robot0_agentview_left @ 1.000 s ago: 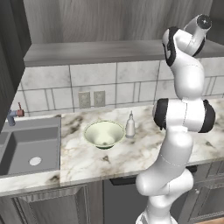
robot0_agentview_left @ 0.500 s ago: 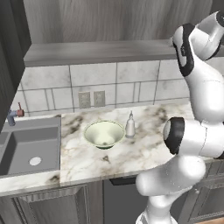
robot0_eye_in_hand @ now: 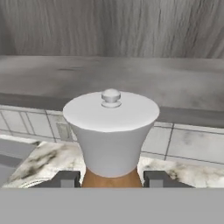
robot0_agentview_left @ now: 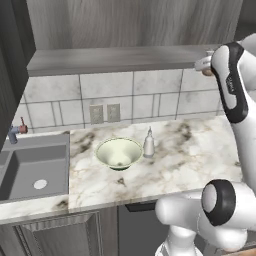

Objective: Retrieve the bottle and the shaker from the cabinet and place them next to the mixing bowl on the counter. Then add garlic from the fridge to the mixing bowl.

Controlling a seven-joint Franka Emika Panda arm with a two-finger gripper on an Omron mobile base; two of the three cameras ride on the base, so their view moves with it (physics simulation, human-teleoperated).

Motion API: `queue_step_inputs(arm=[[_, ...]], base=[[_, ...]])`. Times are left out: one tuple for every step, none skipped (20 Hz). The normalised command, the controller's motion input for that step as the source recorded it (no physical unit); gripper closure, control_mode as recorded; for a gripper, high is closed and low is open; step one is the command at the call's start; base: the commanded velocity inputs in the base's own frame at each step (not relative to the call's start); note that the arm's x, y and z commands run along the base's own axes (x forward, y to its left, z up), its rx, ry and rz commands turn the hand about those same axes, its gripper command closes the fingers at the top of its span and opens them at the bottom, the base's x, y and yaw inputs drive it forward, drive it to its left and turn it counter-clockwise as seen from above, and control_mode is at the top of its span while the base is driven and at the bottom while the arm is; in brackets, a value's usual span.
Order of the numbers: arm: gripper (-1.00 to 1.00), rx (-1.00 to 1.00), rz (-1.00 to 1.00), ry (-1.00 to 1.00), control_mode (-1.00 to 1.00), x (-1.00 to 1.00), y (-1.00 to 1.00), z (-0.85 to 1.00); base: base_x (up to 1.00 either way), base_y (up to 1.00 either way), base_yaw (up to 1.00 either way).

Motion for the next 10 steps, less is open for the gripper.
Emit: queue_step_inputs(arm=[[1.0, 0.0, 0.23, 0.0, -1.0, -0.89, 0.37, -0.34], [1.0, 0.0, 0.23, 0.0, -1.0, -0.81, 0.34, -0.42], [1.0, 0.0, 0.23, 0.0, -1.0, -0.72, 0.36, -0.5], [1.0, 0.0, 0.23, 0.02, -1.0, -0.65, 0.41, -0.57], [1.0, 0.0, 0.24, 0.05, -1.0, -0.57, 0.44, -0.64], [1.0, 0.0, 0.24, 0.07, -1.0, -0.51, 0.45, -0.67], [1.0, 0.0, 0.24, 0.09, -1.0, -0.41, 0.45, -0.75], [1.0, 0.0, 0.24, 0.13, -1.0, -0.34, 0.44, -0.79], [1.0, 0.0, 0.26, 0.13, -1.0, -0.29, 0.36, -0.87], [1.0, 0.0, 0.29, 0.14, -1.0, -0.22, 0.36, -0.96]], base=[[0.0, 0.0, 0.0], [0.0, 0.0, 0.0], [0.0, 0.0, 0.0], [0.0, 0.0, 0.0], [0.0, 0.0, 0.0], [0.0, 0.0, 0.0], [0.0, 0.0, 0.0], [0.0, 0.0, 0.0], [0.0, 0.0, 0.0], [0.0, 0.0, 0.0]])
